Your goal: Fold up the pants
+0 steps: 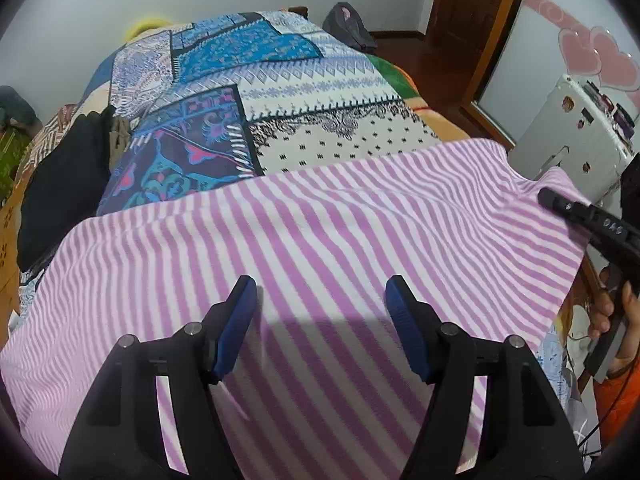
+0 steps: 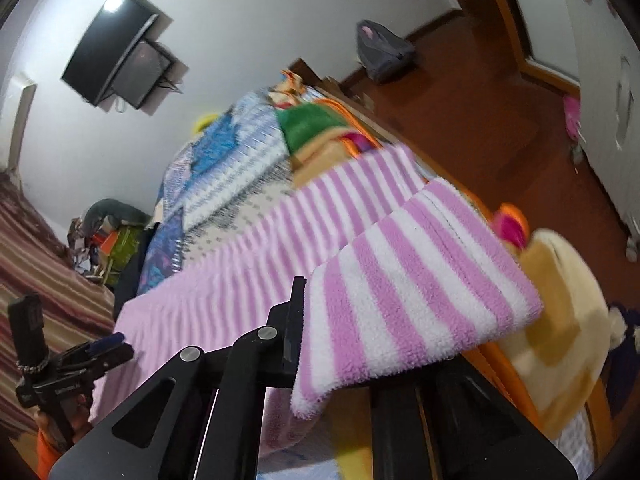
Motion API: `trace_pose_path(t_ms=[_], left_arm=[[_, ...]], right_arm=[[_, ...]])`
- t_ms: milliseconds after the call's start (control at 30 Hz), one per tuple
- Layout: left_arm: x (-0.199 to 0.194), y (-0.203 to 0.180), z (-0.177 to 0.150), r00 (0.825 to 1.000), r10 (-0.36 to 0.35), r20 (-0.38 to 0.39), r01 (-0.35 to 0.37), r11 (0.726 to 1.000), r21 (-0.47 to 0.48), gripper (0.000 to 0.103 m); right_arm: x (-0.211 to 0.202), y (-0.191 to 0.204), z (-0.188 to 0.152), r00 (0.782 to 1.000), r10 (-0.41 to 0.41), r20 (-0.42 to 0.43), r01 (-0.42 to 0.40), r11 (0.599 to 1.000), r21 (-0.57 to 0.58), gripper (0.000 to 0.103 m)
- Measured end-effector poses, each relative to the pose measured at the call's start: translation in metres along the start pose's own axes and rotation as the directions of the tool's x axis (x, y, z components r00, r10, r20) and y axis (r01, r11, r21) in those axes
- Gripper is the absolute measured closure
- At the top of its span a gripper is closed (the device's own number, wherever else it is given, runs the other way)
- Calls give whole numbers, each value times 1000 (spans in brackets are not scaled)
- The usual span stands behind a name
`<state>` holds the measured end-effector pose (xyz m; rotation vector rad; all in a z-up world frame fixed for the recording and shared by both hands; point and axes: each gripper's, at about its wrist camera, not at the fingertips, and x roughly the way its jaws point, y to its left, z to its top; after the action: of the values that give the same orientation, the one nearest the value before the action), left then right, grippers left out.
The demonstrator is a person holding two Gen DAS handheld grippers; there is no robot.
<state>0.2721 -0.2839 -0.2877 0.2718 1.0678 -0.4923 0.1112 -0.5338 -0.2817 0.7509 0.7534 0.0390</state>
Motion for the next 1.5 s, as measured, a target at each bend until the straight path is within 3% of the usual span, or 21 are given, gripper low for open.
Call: trace_pose_path(t_ms=[267,533,800,1000,1133,1267,1400,1500], left_arm=[[-35,27,-2,996,-8,85,13,998,-54,36],[-84,91,-19,983,29,183,-1,989,-146,36],[-119,165,-56,968,71,239,-6,965,-263,36],[-140,222,-100,961,136,241,-40,930,-364,36],[-147,257,-128,959,181,217,-71,897,-436,36],[-148,281,-151,961,201,188,-83,863,-498,36],[-140,290,-166,966,198,165,-83,845,-528,36],[-133,288,-167,970,189,156,-81,847,-526,36]], right_arm=[[-20,71,28,995,79,69,-70,990,-121,95],[-16,162,33,984,165,68,-142,954,-263,95],[13,257,20,972,234,19,-208,895,-394,95],[59,323,-14,957,273,-102,-288,834,-471,95],[103,358,-62,936,239,-257,-345,768,-539,95],[142,372,-128,904,121,-410,-377,678,-631,95],[166,367,-180,868,-15,-495,-387,604,-697,91],[160,362,-195,866,-53,-498,-385,565,-730,80]])
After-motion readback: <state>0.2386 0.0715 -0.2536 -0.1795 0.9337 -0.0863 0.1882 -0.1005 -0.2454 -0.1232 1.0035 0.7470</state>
